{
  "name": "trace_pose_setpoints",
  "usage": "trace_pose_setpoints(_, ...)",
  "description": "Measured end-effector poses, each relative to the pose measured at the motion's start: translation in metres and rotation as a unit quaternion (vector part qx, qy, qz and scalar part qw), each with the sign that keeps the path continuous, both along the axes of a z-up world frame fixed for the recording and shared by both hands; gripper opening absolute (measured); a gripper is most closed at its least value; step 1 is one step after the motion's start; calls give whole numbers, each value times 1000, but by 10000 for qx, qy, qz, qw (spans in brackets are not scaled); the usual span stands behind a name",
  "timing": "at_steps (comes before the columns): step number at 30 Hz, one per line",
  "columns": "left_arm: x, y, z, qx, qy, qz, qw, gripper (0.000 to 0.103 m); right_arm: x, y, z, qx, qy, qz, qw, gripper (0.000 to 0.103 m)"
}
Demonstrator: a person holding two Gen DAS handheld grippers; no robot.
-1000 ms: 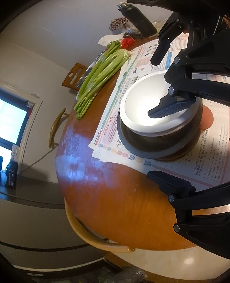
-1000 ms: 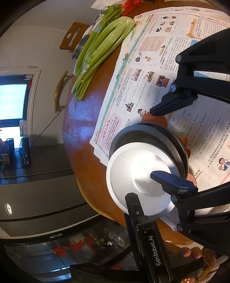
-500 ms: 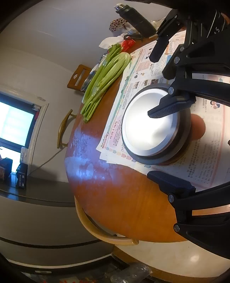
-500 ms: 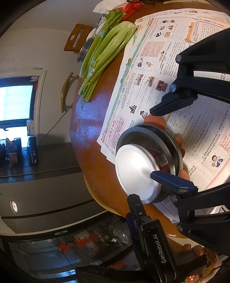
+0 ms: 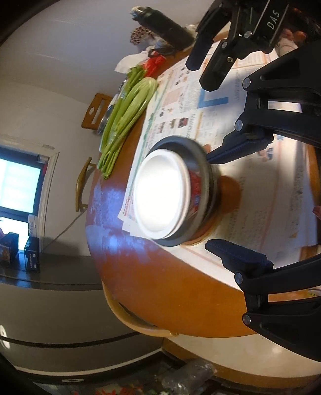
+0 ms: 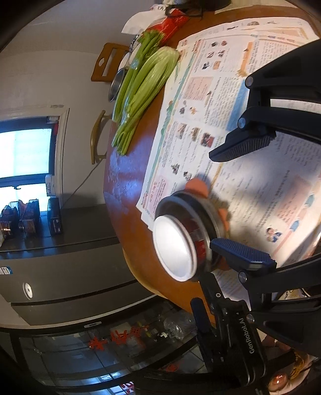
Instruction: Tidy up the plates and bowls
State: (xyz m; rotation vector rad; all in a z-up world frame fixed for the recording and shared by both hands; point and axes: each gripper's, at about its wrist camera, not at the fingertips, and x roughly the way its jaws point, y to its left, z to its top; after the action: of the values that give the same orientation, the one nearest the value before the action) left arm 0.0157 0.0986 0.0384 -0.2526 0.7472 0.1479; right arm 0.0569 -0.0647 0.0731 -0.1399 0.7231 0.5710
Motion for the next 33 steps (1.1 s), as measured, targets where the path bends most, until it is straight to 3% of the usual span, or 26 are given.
trace_pose_setpoints(9,-23,-32,-7,128,5,-180,9998,66,-32,-26,-9,-67,27,-84,9999,64)
trace_pose_setpoints(13,-29,-46,-13,418,51,-156,9990,66,-43,-37,-15,-42,38,-247,9997,64)
trace_pose_setpoints(33,-45,-53,-24,378,160,-412,9983,66,-81,-53,-26,164,88,-403,9990,64)
